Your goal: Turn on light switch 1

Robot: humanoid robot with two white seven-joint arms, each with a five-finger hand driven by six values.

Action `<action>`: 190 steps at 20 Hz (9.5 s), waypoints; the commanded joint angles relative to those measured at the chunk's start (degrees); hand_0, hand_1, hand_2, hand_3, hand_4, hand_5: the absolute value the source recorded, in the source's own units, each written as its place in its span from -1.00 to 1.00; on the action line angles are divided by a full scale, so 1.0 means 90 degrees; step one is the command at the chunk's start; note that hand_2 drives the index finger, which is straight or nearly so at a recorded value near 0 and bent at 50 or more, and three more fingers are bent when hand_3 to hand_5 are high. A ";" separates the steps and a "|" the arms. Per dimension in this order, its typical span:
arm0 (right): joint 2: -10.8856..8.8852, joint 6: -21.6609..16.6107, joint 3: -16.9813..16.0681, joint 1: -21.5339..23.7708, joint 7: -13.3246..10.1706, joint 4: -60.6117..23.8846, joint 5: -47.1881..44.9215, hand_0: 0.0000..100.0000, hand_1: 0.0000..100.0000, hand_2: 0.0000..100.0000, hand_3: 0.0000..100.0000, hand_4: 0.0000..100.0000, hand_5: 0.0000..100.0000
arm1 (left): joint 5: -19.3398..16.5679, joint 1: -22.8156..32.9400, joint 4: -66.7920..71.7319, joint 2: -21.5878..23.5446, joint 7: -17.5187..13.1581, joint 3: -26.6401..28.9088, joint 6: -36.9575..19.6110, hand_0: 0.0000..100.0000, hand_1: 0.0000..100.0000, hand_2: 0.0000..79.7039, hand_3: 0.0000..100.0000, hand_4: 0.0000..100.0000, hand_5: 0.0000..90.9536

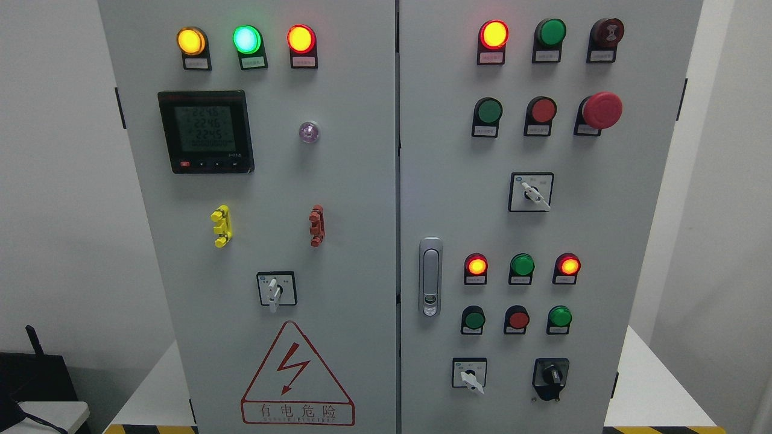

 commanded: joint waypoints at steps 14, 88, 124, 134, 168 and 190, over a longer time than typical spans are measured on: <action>0.0000 -0.0005 0.0000 -0.0002 -0.0001 0.0000 -0.0107 -0.76 -0.22 -1.00 -1.00 -1.00 -1.00 | -0.0022 0.0000 -0.0262 -0.0012 0.0006 -0.0098 -0.0057 -0.13 -0.97 -1.00 -1.00 -1.00 -1.00; 0.0000 -0.0005 0.0000 -0.0002 -0.0001 0.0000 -0.0117 -0.76 -0.22 -1.00 -1.00 -1.00 -1.00 | -0.1800 -0.0868 -1.1123 0.0027 0.0845 0.0049 -0.0870 -0.79 -0.35 0.13 0.12 0.24 0.19; 0.0000 -0.0005 0.0000 -0.0002 -0.0001 0.0000 -0.0107 -0.76 -0.22 -1.00 -1.00 -1.00 -1.00 | -0.1956 -0.2597 -1.1113 -0.0237 0.2896 -0.1231 0.2462 -0.91 0.15 0.36 0.30 0.41 0.49; 0.0000 -0.0005 0.0000 -0.0002 -0.0001 0.0000 -0.0107 -0.76 -0.22 -1.00 -1.00 -1.00 -1.00 | -0.1927 -0.2861 -1.1113 -0.0266 0.3101 -0.1231 0.2736 -0.74 0.18 0.35 0.30 0.41 0.50; 0.0000 -0.0005 0.0000 -0.0002 -0.0001 0.0000 -0.0107 -0.76 -0.22 -1.00 -1.00 -1.00 -1.00 | -0.1917 -0.3456 -1.1084 -0.0295 0.3414 -0.1221 0.3263 -0.75 0.13 0.32 0.28 0.40 0.51; 0.0000 -0.0005 0.0000 -0.0002 -0.0001 0.0000 -0.0107 -0.76 -0.22 -1.00 -1.00 -1.00 -1.00 | -0.1770 -0.3789 -1.1045 -0.0285 0.3365 -0.1241 0.3946 -0.72 0.06 0.36 0.29 0.41 0.51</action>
